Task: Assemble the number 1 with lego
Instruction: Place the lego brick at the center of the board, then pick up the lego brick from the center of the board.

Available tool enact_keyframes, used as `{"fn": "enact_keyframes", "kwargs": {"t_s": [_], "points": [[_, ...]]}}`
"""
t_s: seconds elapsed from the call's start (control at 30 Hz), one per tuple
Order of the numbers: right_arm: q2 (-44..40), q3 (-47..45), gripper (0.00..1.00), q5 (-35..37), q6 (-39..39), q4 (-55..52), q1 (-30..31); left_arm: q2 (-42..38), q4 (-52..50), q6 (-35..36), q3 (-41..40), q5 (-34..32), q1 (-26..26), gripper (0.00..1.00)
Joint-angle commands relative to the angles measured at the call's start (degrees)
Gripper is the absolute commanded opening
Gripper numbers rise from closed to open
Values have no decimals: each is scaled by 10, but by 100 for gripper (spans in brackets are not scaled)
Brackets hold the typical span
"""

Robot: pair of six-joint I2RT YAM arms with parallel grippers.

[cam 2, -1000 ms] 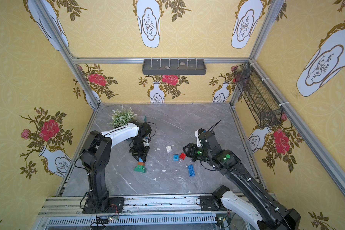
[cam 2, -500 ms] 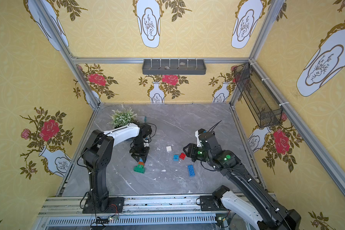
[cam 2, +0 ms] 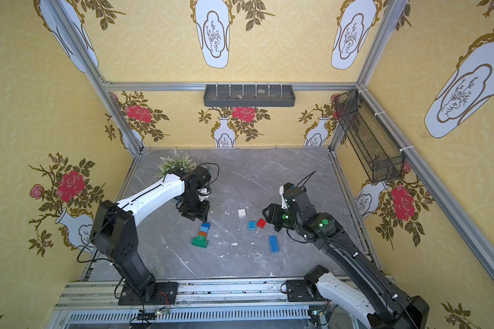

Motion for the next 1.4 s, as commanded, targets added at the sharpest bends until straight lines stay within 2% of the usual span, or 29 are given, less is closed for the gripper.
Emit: {"fn": "enact_keyframes", "kwargs": {"t_s": [0.0,0.13,0.3,0.53,0.6,0.8,1.07,1.37], "points": [[15,12,52,23,-15,1,1,-64,70,-26,-15,-32,-1,54],[43,33,54,51,-31,-27,1,-160,187,-58,-69,-39,-1,53],[72,29,55,73,-28,-45,0,-279,346,-84,-188,-69,-1,53],[115,-5,55,51,61,-101,16,-389,497,-106,-300,-54,-1,53],[120,-28,59,51,87,-105,40,-409,536,-106,-327,-52,-1,54],[176,-76,64,44,106,-73,75,-433,607,-92,-363,-58,-1,56],[267,-71,64,59,80,-47,72,-424,639,-94,-361,-60,-1,58],[335,-45,50,83,49,-61,72,-436,652,-100,-378,-76,-1,58]]}}
